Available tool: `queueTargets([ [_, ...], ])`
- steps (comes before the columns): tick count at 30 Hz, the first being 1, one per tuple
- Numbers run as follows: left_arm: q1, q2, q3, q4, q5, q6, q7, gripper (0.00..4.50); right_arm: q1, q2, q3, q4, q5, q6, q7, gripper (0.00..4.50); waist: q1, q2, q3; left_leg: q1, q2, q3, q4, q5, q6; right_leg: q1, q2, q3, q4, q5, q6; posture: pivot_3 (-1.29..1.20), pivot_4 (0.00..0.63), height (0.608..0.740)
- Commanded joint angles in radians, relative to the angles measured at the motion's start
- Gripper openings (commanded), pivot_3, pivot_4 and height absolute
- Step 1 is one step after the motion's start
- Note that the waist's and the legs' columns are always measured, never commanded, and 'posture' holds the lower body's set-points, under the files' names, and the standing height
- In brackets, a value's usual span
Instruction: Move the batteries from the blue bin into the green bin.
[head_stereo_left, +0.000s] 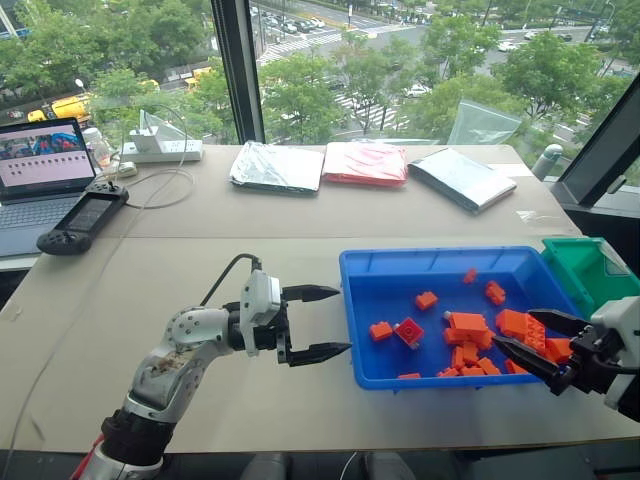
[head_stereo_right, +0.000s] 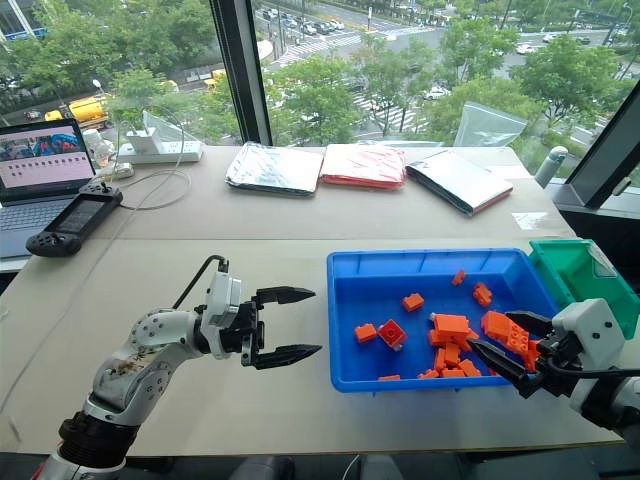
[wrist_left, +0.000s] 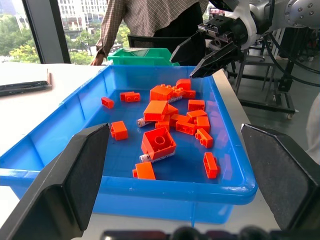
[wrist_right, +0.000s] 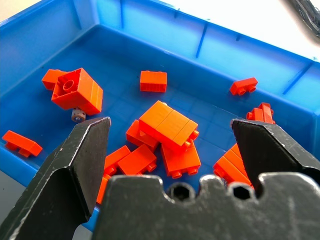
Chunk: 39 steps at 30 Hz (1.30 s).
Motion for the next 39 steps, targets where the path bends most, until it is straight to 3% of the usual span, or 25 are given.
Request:
queueTargets([
  [1,0.001,-0.017,0.001,-0.028,-0.005,-0.017,0.015,4.50,-0.063,-0.065,0.052,0.034,-0.086,0.010,-0.046,4.47,0.000,0.000,0.000,0.000,0.000,0.000,0.000,0.000,0.000,0.000,0.000,0.000,0.000,0.000,0.000,0.00,0.150,0.740],
  [4,0.012,-0.037,-0.008,-0.036,-0.003,-0.016,0.032,4.50,-0.155,-0.186,0.181,0.120,-0.261,0.030,-0.121,4.47,-0.015,0.002,0.001,0.001,0.000,0.001,0.001,0.000,0.000,0.000,-0.001,0.003,0.000,0.000,0.000,0.00,0.150,0.740],
  [10,0.010,-0.044,-0.008,-0.048,-0.007,-0.002,0.049,4.50,-0.204,-0.318,0.371,0.199,-0.476,-0.052,-0.116,4.47,-0.010,0.002,0.000,-0.001,-0.001,0.003,0.000,0.001,0.001,-0.001,0.001,0.000,0.000,-0.001,0.000,0.00,0.150,0.740],
  [17,0.010,-0.036,-0.003,-0.067,-0.007,0.009,0.070,4.50,-0.309,-0.310,0.520,0.269,-0.583,-0.097,-0.105,4.47,-0.014,0.002,0.001,-0.001,-0.001,0.001,0.001,0.000,0.001,-0.001,-0.001,0.000,0.000,-0.001,0.000,0.00,0.150,0.740],
  [31,0.031,-0.025,-0.007,-0.089,-0.004,0.020,0.085,4.50,-0.412,-0.300,0.592,0.390,-0.633,-0.179,-0.023,4.47,-0.014,0.002,0.000,0.000,-0.001,0.000,0.001,0.000,0.001,0.000,-0.001,0.000,0.000,0.000,0.000,0.00,0.150,0.740],
  [34,0.036,-0.023,-0.007,-0.094,-0.004,0.019,0.089,4.50,-0.420,-0.299,0.598,0.405,-0.647,-0.191,-0.014,3.76,-0.014,0.002,0.000,0.000,-0.001,0.000,0.001,0.000,0.001,0.000,-0.001,0.000,0.000,0.000,0.000,0.00,0.150,0.740],
  [39,0.041,-0.022,-0.007,-0.097,-0.003,0.020,0.096,4.50,-0.425,-0.294,0.597,0.411,-0.647,-0.198,-0.007,2.07,-0.014,0.002,0.000,0.000,-0.001,0.000,0.001,0.000,0.001,0.000,-0.001,0.000,0.000,0.000,0.000,0.00,0.150,0.740],
])
